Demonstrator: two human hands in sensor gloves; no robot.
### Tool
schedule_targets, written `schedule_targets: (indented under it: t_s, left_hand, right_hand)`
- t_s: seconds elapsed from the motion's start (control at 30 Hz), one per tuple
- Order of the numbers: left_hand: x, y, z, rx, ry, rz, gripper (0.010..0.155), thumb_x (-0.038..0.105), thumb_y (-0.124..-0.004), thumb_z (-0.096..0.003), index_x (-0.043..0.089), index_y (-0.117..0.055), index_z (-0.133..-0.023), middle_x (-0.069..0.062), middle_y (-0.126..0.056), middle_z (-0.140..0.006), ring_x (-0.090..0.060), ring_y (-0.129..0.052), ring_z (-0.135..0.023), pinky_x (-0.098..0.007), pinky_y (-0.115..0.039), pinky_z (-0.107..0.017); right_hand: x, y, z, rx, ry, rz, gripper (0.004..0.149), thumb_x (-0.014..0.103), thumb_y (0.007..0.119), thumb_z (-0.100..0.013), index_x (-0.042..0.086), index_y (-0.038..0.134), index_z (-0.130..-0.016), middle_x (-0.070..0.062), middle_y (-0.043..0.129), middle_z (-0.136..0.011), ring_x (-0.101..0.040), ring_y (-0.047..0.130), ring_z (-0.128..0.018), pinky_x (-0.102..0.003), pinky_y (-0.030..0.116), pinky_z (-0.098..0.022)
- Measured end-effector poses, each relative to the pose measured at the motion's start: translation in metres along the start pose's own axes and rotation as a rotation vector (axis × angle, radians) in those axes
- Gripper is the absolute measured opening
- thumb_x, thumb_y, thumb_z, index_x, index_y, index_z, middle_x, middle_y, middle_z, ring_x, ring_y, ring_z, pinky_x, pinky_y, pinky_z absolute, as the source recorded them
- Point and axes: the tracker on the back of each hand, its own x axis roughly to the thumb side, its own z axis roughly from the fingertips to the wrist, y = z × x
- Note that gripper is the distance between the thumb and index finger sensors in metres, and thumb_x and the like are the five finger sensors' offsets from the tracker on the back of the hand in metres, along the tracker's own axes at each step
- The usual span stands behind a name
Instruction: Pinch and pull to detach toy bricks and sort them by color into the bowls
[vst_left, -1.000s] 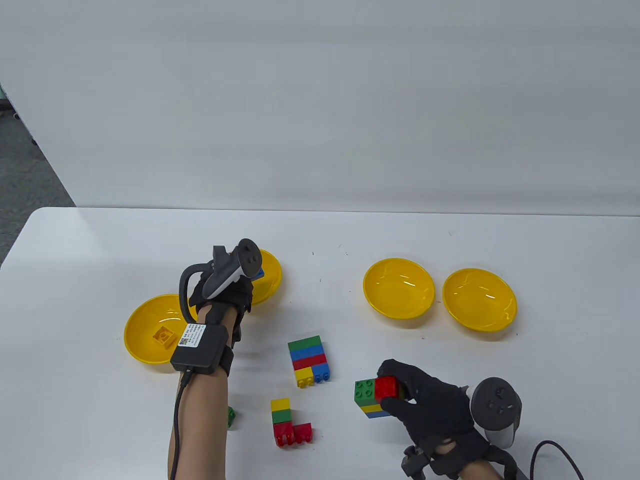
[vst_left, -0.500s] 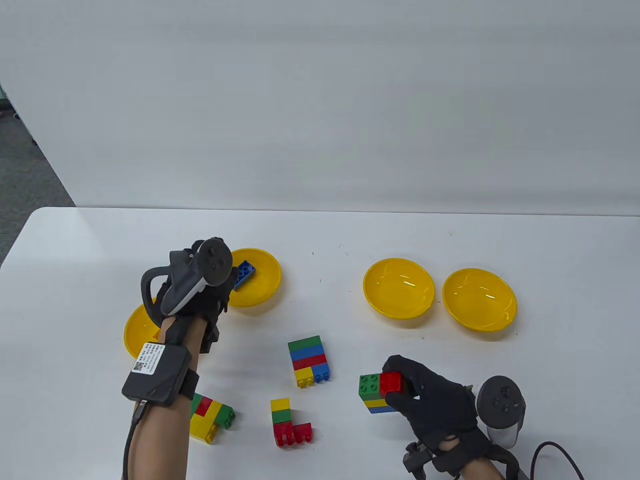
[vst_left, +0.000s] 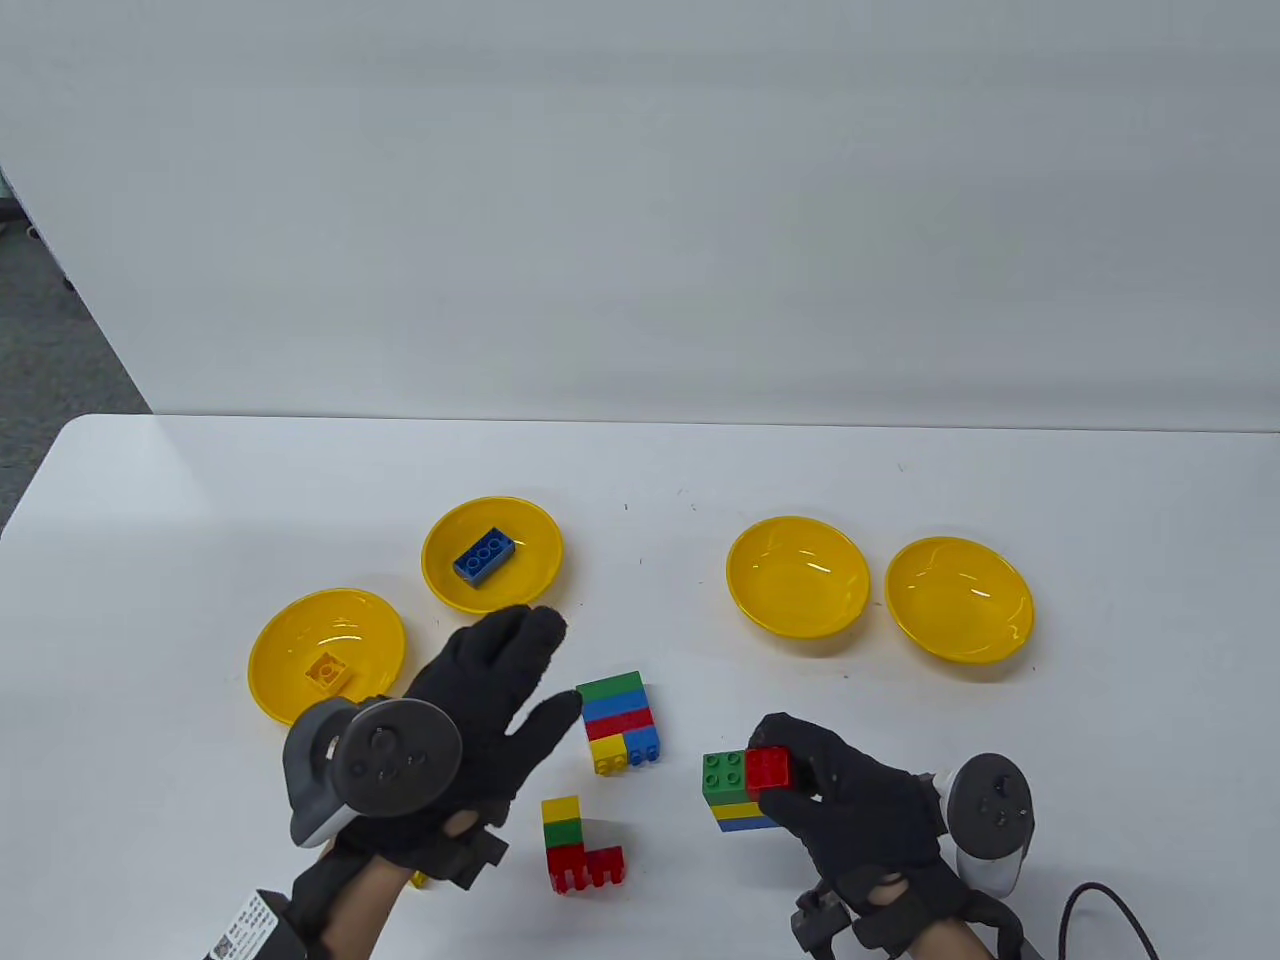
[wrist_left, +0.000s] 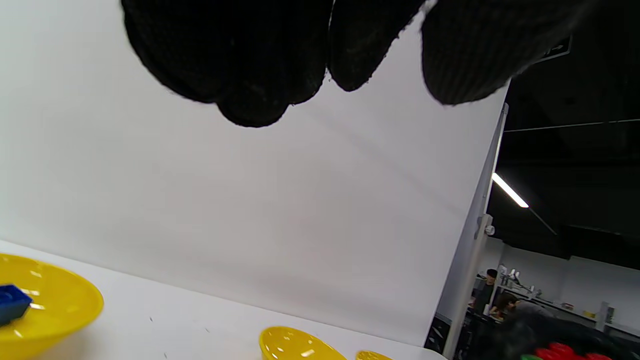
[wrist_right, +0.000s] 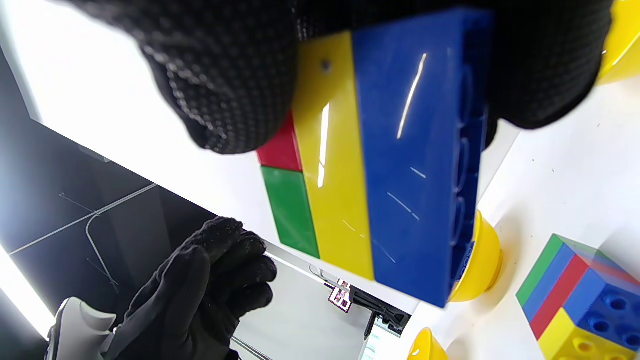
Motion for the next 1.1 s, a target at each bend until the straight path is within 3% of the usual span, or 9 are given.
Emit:
schedule_targets:
  t_s: [0.13,0.37,0.47,0.67,0.87,1.1]
  left_hand:
    - [0.001,-0.034,0.011,-0.062,-0.002,0.189,0.068,0.053,-0.085,-0.0472,0.022,-0.068,-0.105,-0.02,-0.074,-0.105,-0.043,-0.088,-0.085,-0.058,-0.078,-0.06]
    - [-0.001,-0.103,0.023,-0.303,0.008,0.421,0.08,0.057,-0.087,-0.045,0.02,-0.056,-0.109,-0.021,-0.067,-0.108,-0.044,-0.084,-0.087,-0.059,-0.077,-0.06]
    - [-0.003,-0.122,0.03,-0.316,0.055,0.569,0.08,0.054,-0.089,-0.0444,0.019,-0.056,-0.109,-0.022,-0.066,-0.108,-0.045,-0.086,-0.085,-0.06,-0.078,-0.059]
    - [-0.002,-0.128,0.042,-0.221,0.093,0.659,0.068,0.047,-0.095,-0.043,0.017,-0.07,-0.099,-0.023,-0.079,-0.099,-0.045,-0.102,-0.071,-0.057,-0.09,-0.046]
    - [-0.001,-0.128,0.048,-0.254,0.085,0.595,0.067,0.044,-0.095,-0.0442,0.016,-0.068,-0.099,-0.023,-0.085,-0.093,-0.041,-0.109,-0.058,-0.052,-0.094,-0.035]
    - [-0.005,-0.128,0.045,-0.262,0.052,0.607,0.066,0.043,-0.099,-0.0421,0.018,-0.073,-0.098,-0.022,-0.089,-0.091,-0.042,-0.11,-0.056,-0.053,-0.094,-0.035]
  right_hand:
    - [0.0,0.006,0.001,0.011,-0.01,-0.05,0.062,0.03,0.092,-0.032,0.0,0.082,-0.085,-0.027,0.089,-0.081,-0.049,0.097,-0.063,-0.063,0.084,-0.04]
    - [-0.002,0.024,0.003,0.048,-0.01,-0.126,0.062,0.03,0.092,-0.032,0.0,0.081,-0.086,-0.027,0.088,-0.082,-0.05,0.097,-0.064,-0.064,0.083,-0.041]
    - [-0.003,0.032,0.004,0.061,-0.008,-0.162,0.062,0.029,0.092,-0.032,0.001,0.08,-0.086,-0.027,0.088,-0.083,-0.05,0.096,-0.065,-0.064,0.083,-0.042]
    - [-0.003,0.044,0.009,0.101,0.01,-0.178,0.063,0.029,0.09,-0.033,0.001,0.077,-0.088,-0.027,0.083,-0.086,-0.051,0.091,-0.068,-0.065,0.079,-0.044]
    - [0.002,0.042,0.009,0.205,-0.009,0.054,0.064,0.032,0.089,-0.034,0.002,0.077,-0.088,-0.028,0.08,-0.088,-0.052,0.089,-0.07,-0.068,0.077,-0.045]
    - [0.004,0.043,0.01,0.114,0.005,0.067,0.06,0.03,0.085,-0.029,-0.002,0.087,-0.079,-0.028,0.092,-0.076,-0.051,0.099,-0.057,-0.066,0.082,-0.037]
